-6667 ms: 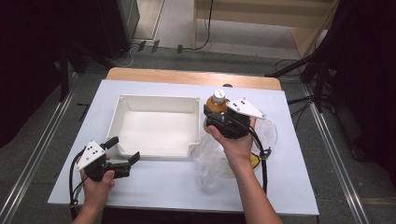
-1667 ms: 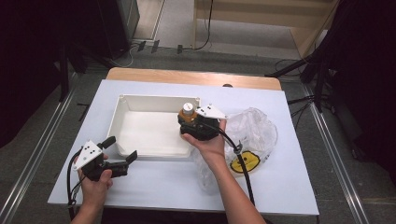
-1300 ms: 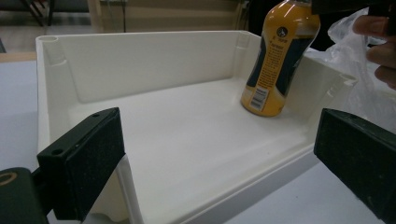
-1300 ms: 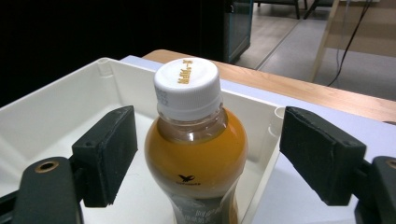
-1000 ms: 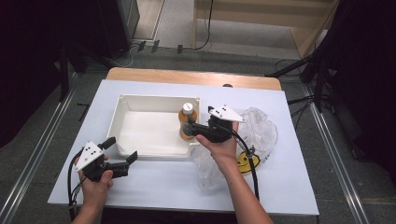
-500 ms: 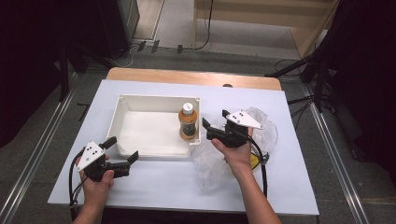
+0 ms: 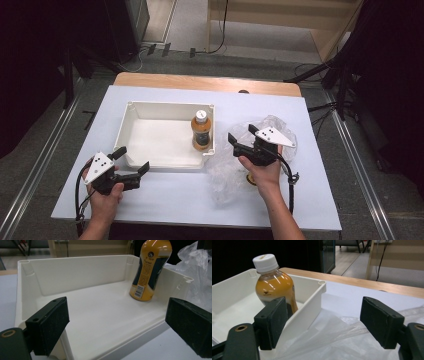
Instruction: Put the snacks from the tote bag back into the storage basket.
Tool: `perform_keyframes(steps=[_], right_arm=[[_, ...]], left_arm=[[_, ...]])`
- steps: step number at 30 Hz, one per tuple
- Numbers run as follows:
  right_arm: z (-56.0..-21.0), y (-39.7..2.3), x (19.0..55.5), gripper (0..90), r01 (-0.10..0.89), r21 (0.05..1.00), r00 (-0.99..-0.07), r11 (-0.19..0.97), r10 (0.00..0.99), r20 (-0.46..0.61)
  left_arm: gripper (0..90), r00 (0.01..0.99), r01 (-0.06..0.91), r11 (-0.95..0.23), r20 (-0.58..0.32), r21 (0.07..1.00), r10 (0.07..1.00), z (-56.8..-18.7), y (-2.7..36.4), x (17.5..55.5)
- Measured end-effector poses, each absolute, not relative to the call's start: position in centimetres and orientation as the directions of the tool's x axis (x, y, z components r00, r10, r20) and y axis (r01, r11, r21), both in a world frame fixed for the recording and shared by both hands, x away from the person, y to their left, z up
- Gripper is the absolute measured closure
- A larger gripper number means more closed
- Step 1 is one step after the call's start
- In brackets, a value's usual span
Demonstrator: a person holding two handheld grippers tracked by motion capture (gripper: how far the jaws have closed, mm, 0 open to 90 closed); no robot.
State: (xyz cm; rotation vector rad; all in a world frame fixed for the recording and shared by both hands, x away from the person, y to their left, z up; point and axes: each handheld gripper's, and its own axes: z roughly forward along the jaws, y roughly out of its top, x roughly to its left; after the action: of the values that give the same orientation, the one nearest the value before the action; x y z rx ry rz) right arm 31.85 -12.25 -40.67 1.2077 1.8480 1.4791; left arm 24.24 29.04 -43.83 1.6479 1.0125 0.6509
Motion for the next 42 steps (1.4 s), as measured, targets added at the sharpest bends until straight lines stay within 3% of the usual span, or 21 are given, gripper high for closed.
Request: perform_keyframes(steps=[8,12,18,24,42], right_arm=[[-40.9,-13.6,31.3,22.4,0.326,0.945,-0.465,0.018,0.873,0.144],[-41.3,-14.4,31.0,22.1,0.335,0.942,-0.448,0.018,0.883,0.142],[-41.6,-16.0,30.2,21.9,0.336,0.942,-0.427,0.018,0.894,0.135],[-41.7,-17.7,29.5,21.9,0.331,0.944,-0.402,0.008,0.906,0.134],[-42.4,-21.0,27.6,21.5,0.328,0.945,-0.362,0.007,0.925,0.119]], left_arm=[[7.2,0.497,0.296,-0.105,-0.059,0.95,0.866,-43.9,28.9,24.2],[13.7,0.488,0.299,-0.106,-0.057,0.949,0.871,-43.9,28.9,24.3],[13.4,0.489,0.298,-0.106,-0.056,0.949,0.87,-43.9,28.9,24.3],[1.4,0.494,0.294,-0.105,-0.057,0.95,0.868,-43.8,28.6,24.2],[1.3,0.492,0.3,-0.098,-0.066,0.949,0.868,-43.8,28.9,24.3]])
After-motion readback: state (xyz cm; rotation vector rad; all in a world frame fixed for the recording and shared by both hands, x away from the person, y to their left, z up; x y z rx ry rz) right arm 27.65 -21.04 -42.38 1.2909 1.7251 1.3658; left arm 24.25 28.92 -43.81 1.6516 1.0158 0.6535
